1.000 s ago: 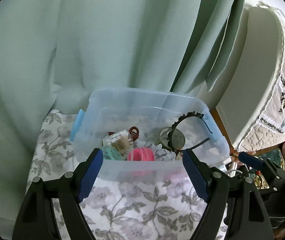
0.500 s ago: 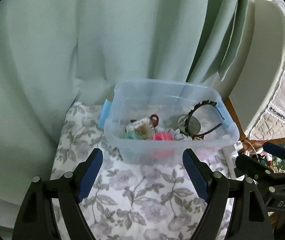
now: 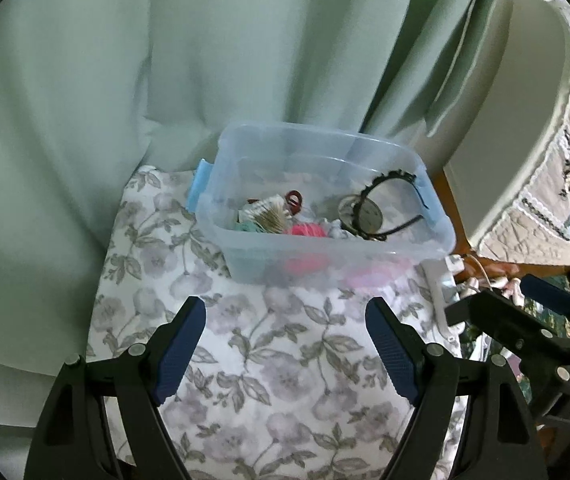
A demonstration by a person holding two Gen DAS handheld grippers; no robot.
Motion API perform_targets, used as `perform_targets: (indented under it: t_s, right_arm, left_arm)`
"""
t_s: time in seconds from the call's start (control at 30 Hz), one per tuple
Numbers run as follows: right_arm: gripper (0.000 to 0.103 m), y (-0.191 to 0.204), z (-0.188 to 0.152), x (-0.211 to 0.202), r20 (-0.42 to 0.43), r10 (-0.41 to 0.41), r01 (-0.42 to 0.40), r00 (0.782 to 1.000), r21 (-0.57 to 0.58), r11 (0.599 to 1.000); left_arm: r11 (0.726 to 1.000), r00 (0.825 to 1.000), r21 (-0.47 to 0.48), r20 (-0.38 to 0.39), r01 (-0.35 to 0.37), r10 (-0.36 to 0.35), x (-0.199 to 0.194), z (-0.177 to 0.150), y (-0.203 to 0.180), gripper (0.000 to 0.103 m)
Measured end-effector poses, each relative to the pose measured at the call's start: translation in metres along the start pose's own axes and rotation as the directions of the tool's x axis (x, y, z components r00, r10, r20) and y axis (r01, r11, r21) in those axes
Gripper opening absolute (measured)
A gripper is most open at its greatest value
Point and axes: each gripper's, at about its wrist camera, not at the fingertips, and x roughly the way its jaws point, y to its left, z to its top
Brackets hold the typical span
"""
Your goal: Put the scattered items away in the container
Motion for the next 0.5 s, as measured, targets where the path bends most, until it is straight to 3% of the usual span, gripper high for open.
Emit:
perform_targets:
  t_s: [0.5]
  right_arm:
    - [0.103,0.011,-0.018,-0.032,0.010,0.020,-0.020,1.000,-0.016,1.000]
  left_arm:
    - [1.000,1.000,-0.001,-0.025,0.012,-0.012,-0.024,-0.015,-0.010,0.083]
